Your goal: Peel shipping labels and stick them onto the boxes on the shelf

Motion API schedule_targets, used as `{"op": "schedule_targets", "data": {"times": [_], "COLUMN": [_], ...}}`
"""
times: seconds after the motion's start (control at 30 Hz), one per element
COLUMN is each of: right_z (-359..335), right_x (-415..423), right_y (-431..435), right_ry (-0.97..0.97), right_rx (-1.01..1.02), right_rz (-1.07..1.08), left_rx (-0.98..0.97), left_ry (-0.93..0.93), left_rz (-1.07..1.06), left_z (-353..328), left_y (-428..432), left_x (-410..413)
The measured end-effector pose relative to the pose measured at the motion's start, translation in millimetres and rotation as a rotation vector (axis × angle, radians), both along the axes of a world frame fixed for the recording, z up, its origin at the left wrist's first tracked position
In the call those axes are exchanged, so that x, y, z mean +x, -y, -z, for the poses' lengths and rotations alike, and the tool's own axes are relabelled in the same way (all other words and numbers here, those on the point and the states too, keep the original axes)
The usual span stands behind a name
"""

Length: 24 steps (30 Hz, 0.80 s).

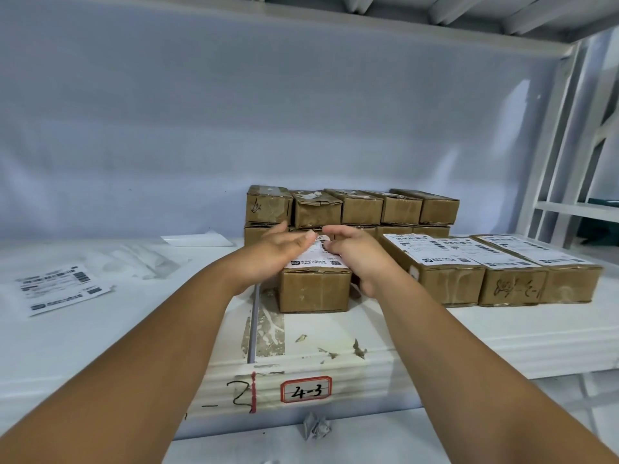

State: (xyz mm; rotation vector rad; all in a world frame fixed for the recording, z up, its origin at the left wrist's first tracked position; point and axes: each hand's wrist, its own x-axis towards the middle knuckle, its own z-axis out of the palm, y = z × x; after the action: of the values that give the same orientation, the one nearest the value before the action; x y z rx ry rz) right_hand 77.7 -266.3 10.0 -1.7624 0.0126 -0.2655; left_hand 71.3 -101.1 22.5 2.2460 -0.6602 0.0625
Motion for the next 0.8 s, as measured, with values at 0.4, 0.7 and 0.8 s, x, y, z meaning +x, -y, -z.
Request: {"op": "schedule_targets", "data": {"times": [0.4, 0.7, 0.8], "right_z": [0.4, -4.0, -4.3], "right_x": [-2.0, -11.0, -10.0], "right_y": [0.3, -1.0, -1.9], "right_ry": [-0.062, -0.069, -0.050], "right_rx": [0.024, 0.085, 0.100], "right_rz": [-0.046, -0.170, -0.205], "left_rx": [0.041, 0.126, 0.092], "left_ry": [0.006, -0.003, -0.027], "left_rz": [0.115, 0.063, 0.071], "left_z": [1.3, -2.6, -2.5], "left_y": [2.1, -4.6, -4.6], "left_x": [-0.9, 9.4, 11.4]}}
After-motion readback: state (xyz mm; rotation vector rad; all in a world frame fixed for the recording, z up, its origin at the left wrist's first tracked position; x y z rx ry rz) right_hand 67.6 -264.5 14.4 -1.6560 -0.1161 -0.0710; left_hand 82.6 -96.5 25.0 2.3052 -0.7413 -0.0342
